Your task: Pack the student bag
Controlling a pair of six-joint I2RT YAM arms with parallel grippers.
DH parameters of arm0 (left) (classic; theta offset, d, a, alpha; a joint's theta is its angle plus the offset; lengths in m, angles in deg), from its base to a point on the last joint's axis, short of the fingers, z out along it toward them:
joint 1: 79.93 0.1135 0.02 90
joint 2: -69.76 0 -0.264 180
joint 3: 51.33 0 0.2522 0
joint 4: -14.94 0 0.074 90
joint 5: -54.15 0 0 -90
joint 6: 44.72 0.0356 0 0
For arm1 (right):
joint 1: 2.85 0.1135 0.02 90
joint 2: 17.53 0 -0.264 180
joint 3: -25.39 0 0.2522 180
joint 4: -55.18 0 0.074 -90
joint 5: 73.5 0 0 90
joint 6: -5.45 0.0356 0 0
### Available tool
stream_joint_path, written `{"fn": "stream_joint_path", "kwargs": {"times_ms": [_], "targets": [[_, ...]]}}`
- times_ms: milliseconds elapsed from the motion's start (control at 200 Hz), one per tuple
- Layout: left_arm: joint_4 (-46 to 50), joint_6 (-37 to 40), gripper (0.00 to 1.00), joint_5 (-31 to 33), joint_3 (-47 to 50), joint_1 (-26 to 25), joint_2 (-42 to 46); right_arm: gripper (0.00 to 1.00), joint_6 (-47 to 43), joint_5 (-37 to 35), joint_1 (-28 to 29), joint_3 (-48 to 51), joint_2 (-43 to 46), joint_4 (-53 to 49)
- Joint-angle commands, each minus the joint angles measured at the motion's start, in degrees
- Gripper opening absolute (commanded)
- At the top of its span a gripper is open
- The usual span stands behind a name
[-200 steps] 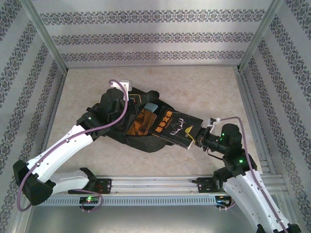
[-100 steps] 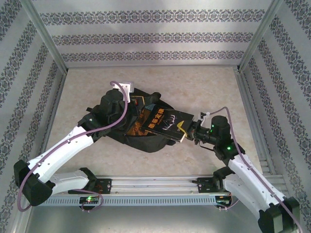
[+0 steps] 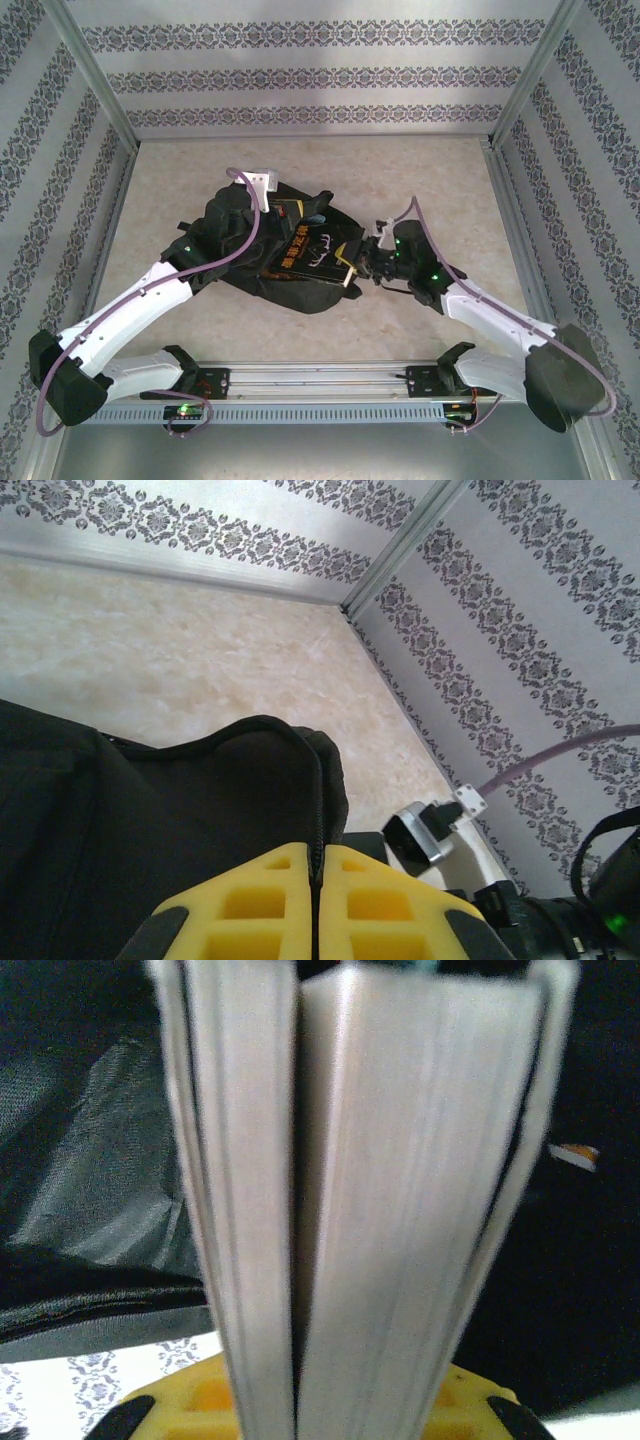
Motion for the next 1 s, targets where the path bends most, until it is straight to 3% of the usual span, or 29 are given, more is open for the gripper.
{"fn": "stream_joint_path", "kwargs": {"times_ms": [0,290,430,485,545,719,994], "targets": [[-9.1,-2.8,0.0,-3.2,-1.3,0.4,0.3,0.0,-3.9,-3.6,2.2,-4.2,-3.8,7.2],[-12.4,-6.7,0.0,-4.0,-0.4,0.3,-0.7,0.0,-5.2,-5.5,7.6,-16.2,-22.7,12.9],[-12.9,-7.3,0.0,-3.6,0.0,0.3,-0.8,0.19,-4.9,-4.9,10.3,-24.6,-32.0,12.9],[-12.4,-7.2,0.0,-3.0,0.3,0.4,-0.7,0.35,-4.3,-4.4,10.8,-26.5,-34.5,13.3],[-12.0,-6.8,0.0,-2.1,0.9,0.4,-0.3,0.47,-4.3,-3.8,10.8,-27.3,-35.9,13.6],[-9.7,-4.7,0.0,0.3,2.6,0.5,0.6,0.63,-8.9,-3.8,10.0,-24.4,-32.3,9.3],[-9.3,-4.0,0.0,1.3,6.2,0.6,0.3,0.73,-20.9,-5.2,8.6,-14.1,-16.5,0.7]]}}
